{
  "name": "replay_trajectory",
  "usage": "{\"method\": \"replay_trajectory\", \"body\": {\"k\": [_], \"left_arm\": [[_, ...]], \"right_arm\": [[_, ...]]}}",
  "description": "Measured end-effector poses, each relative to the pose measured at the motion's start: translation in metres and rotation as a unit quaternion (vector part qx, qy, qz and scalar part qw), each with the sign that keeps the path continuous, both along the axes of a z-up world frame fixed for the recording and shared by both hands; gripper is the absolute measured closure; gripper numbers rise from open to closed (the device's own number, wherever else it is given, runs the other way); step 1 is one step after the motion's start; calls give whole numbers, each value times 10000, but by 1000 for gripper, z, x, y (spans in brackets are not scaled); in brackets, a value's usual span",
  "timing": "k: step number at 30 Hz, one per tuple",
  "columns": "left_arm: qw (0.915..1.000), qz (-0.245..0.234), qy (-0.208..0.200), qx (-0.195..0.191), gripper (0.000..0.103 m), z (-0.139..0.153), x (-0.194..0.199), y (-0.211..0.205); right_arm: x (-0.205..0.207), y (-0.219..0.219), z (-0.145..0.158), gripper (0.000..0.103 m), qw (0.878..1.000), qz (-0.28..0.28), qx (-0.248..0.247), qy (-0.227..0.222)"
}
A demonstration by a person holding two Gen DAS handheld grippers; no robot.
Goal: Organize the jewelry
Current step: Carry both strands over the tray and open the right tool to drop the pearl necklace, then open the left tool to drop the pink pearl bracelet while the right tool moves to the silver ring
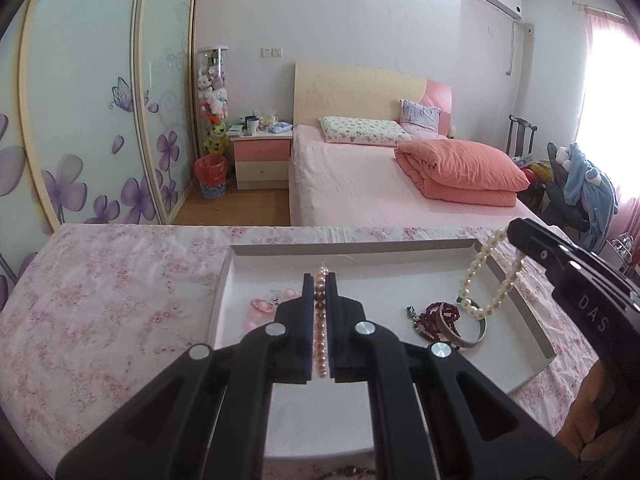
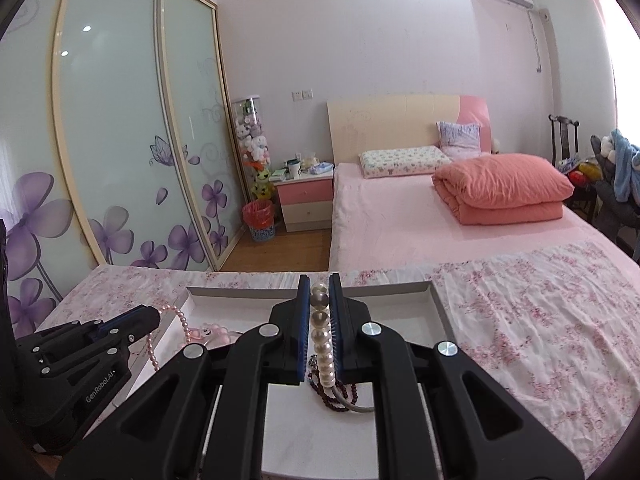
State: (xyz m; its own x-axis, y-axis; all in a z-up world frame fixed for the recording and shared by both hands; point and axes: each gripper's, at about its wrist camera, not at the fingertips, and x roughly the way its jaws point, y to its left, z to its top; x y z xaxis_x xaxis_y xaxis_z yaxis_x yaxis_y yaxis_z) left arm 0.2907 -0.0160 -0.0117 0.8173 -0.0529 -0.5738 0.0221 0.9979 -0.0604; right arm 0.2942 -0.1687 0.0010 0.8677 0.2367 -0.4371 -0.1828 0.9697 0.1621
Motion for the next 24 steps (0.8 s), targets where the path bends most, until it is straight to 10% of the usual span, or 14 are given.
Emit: {"method": "replay_trajectory", "body": {"k": [8, 24], "left_arm": [[9999, 39, 105, -91, 88, -9, 19, 6], [9994, 309, 134, -104, 82, -1, -10, 30]], "right_arm": [[0, -8, -1, 71, 10000, -64, 25, 6], [-21, -13, 5, 71, 9999, -50, -91, 50]]}}
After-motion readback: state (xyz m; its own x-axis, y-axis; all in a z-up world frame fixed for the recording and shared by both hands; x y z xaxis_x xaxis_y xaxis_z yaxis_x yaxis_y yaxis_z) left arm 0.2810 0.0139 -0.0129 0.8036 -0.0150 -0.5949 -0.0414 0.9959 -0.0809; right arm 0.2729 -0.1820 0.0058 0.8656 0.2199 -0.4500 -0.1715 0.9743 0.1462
